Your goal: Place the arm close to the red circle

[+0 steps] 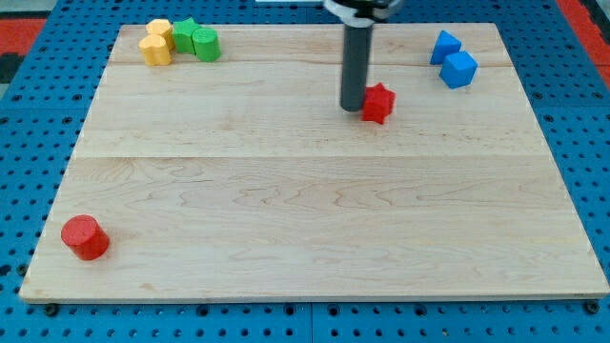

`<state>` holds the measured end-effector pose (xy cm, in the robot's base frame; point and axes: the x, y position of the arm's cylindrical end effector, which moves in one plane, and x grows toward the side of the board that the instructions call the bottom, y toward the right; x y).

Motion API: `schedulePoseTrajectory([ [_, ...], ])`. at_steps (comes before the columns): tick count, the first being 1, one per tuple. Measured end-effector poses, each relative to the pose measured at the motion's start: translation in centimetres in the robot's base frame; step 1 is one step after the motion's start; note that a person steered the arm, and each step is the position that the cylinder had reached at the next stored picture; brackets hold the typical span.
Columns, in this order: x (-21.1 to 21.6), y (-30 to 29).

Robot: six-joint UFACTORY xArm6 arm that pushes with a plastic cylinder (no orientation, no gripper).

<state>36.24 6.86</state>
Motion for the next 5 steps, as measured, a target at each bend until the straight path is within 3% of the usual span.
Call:
schedulePoseTrajectory([
  [3,0.4,3.2],
  [4,6.2,2.8],
  [5,16.1,-0.1],
])
